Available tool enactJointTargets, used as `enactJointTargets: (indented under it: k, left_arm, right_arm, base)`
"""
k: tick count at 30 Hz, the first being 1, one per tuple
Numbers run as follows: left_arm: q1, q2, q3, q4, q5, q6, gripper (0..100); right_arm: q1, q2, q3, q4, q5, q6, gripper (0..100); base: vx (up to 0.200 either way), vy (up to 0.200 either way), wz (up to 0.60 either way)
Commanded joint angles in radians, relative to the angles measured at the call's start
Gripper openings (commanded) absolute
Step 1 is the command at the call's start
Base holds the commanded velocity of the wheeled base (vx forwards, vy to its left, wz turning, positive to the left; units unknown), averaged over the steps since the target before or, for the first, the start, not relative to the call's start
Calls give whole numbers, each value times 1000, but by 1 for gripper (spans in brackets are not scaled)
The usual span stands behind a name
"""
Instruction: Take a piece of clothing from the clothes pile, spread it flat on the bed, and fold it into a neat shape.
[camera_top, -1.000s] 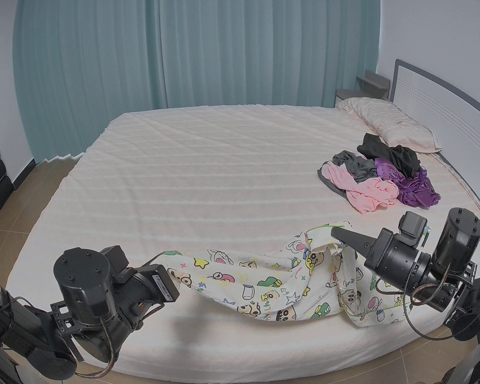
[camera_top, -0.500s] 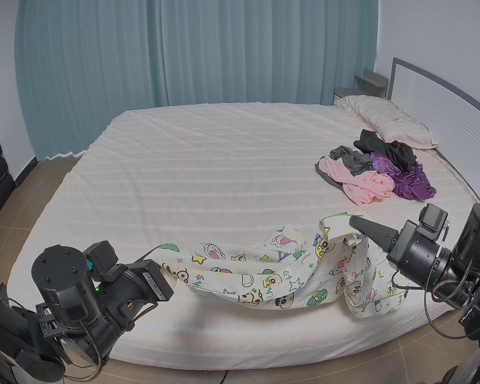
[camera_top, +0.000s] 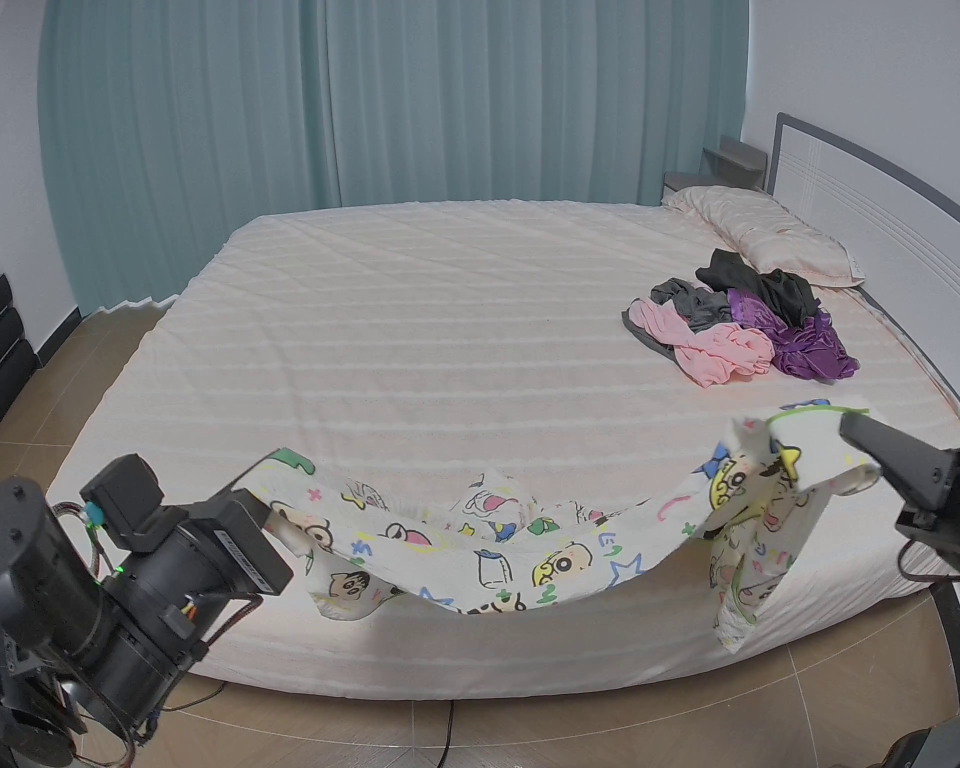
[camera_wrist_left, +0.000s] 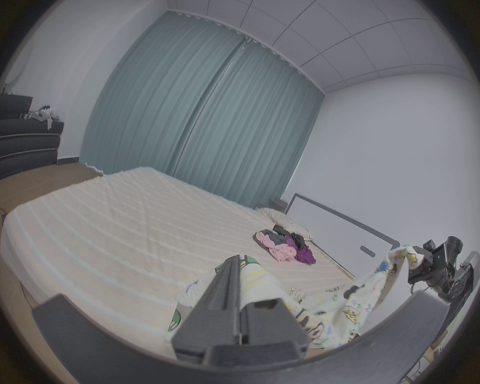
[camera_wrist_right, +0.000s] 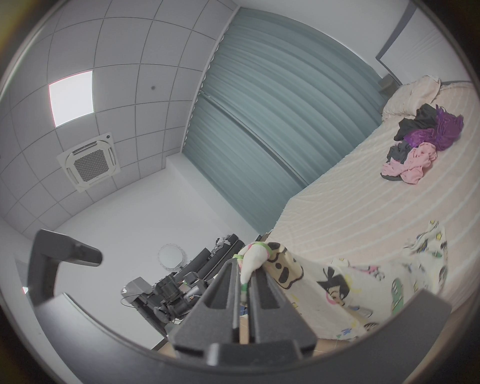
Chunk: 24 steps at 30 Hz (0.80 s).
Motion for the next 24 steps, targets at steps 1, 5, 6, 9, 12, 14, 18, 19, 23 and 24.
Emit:
enactJointTargets:
  k: [1,5,6,9,12,14,18,19,23,24]
  left_arm:
    - [17,-165,-61,43,40,85,0]
    - [66,-142,-162,181,54,83,0]
    - [75,-128,-190,209,54,77,0]
    - [126,-83,-294,264,56,77,0]
    - [200,-13,-404,336,51,68,0]
    - [239,58,-469,376,45,50,0]
    - [292,187,-536,390,43,27,0]
    - [301,217,-550,390,43,27,0]
    - [338,309,-622,392,43,2,0]
    - [344,326,-641,395,45,-3,0]
  right_arm:
    - [-53,-242,-212,246,62,-31,0]
    - [-162,-88,-331,272,79,-47,0]
    - [-191,-42,-362,269,82,-57,0]
    - [-280,100,-489,238,85,-64,0]
    - [-313,246,-594,212,82,-68,0]
    - [-316,358,-646,209,75,-68,0]
    - [-320,502,-678,168,72,-68,0]
    - [-320,528,-681,151,69,-67,0]
    - [-331,627,-715,88,19,-68,0]
    - [-340,645,-726,82,8,-68,0]
  base:
    - [0,0,0]
    - [0,0,0]
    - [0,0,0]
    - [0,0,0]
    - [0,0,0]
    - [0,0,0]
    - [0,0,0]
    - [0,0,0]
    - [0,0,0]
    - [0,0,0]
